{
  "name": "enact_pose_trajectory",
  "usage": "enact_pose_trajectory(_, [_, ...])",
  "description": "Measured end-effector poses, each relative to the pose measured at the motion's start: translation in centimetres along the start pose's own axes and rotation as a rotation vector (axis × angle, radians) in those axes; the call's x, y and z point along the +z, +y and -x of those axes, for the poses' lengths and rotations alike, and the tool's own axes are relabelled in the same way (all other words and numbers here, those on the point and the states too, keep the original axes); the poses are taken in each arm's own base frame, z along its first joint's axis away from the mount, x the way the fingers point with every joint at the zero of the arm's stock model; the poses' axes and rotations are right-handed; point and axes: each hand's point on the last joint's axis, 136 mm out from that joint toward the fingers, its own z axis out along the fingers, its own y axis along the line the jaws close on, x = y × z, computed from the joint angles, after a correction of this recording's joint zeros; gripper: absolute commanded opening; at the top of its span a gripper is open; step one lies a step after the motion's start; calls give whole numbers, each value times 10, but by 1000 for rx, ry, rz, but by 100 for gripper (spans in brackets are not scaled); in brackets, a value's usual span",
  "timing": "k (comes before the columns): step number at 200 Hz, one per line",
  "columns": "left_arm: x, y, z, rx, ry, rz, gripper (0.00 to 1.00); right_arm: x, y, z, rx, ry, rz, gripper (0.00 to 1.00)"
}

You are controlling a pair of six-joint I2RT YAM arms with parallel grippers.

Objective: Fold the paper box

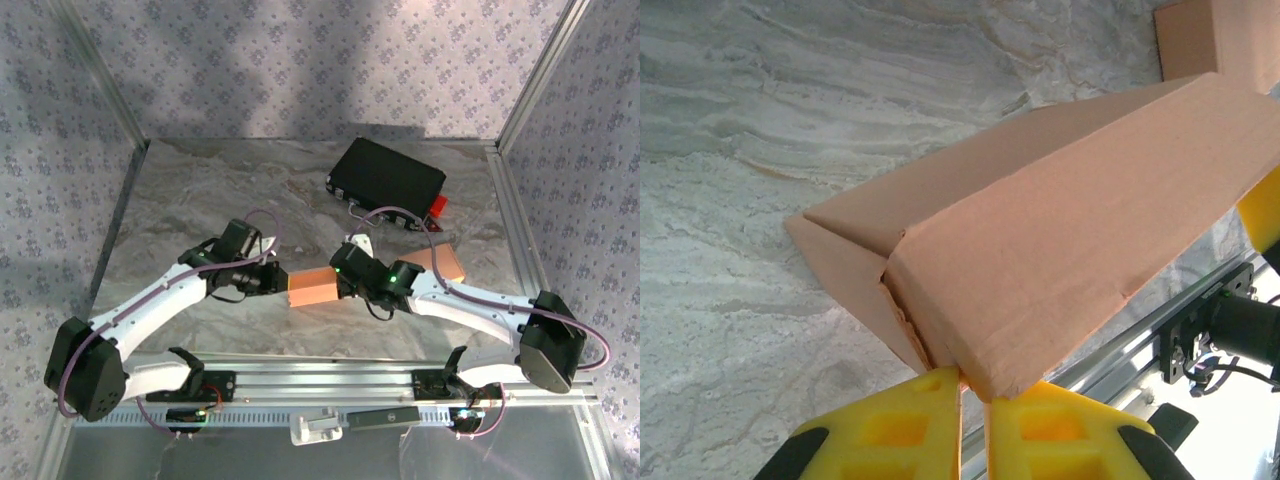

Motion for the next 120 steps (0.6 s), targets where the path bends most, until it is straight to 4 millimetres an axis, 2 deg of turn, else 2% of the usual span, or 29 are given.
enact_pose_trajectory(21, [2,1,-2,9,1,16,13,0,0,-1,-2,1,-1,0])
enact_pose_trajectory(43, [2,2,-4,22,-6,35,12,0,1,-2,-5,2,1,5])
enact_pose_trajectory(84, [3,2,-5,38,-23,67,12,-3,5,-7,-12,10,7,26])
enact_pose_trajectory(103, [2,2,-5,41,-34,77,12,-14,11,-5,4,-8,39,35])
enact_pose_trajectory(120, [2,2,-5,39,-41,85,12,-30,17,-1,41,-42,88,40])
